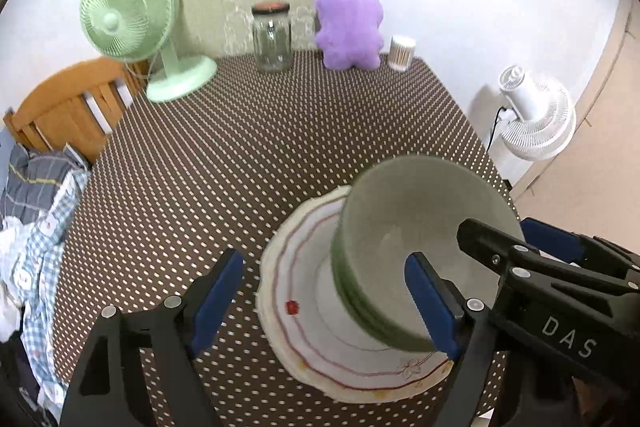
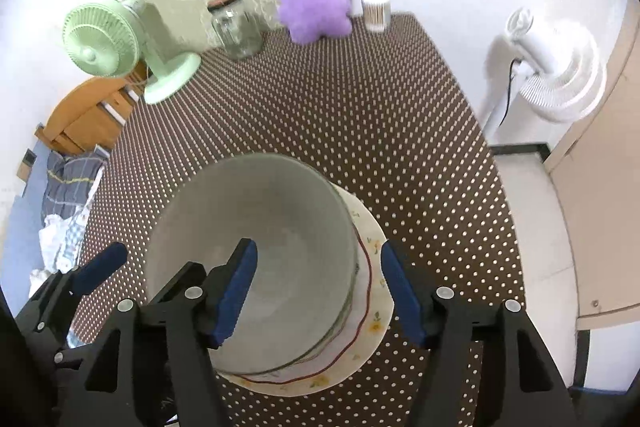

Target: Organize plates and bowls

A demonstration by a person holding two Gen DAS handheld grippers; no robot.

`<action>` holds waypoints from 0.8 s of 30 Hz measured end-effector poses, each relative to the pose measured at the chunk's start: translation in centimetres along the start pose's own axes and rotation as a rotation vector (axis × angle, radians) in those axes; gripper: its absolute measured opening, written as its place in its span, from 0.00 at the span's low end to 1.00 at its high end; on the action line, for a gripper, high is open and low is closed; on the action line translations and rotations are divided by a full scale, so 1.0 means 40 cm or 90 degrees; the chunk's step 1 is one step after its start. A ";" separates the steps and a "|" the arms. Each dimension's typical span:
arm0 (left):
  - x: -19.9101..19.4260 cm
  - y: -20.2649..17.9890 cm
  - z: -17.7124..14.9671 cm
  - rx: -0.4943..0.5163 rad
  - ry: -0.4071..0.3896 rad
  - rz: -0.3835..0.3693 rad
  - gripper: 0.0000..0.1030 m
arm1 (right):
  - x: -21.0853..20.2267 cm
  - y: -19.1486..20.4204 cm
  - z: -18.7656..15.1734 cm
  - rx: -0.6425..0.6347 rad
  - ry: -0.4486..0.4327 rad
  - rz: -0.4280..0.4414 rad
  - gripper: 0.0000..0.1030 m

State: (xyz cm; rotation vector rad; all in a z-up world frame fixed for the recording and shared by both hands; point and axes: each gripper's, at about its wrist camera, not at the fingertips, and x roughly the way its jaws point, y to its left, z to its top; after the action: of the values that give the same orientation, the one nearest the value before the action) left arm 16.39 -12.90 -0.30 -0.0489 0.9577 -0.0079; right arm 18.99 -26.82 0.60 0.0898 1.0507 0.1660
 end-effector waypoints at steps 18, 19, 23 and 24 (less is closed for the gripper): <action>-0.223 0.280 -0.068 0.034 -0.138 -0.012 0.93 | -0.233 0.287 -0.161 0.032 -0.199 -0.094 0.77; -0.232 0.294 -0.079 0.038 -0.145 -0.007 0.94 | -0.240 0.300 -0.175 0.035 -0.202 -0.093 0.77; -0.250 0.330 -0.120 0.046 -0.167 0.016 0.97 | -0.252 0.335 -0.228 0.033 -0.217 -0.088 0.80; -0.253 0.338 -0.134 0.046 -0.170 0.024 0.97 | -0.252 0.341 -0.242 0.027 -0.223 -0.091 0.81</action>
State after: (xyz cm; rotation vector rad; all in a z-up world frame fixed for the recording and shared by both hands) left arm 5.99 0.69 4.27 0.0341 0.6913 -0.0008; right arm 4.40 -15.28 6.53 0.0789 0.7085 -0.0030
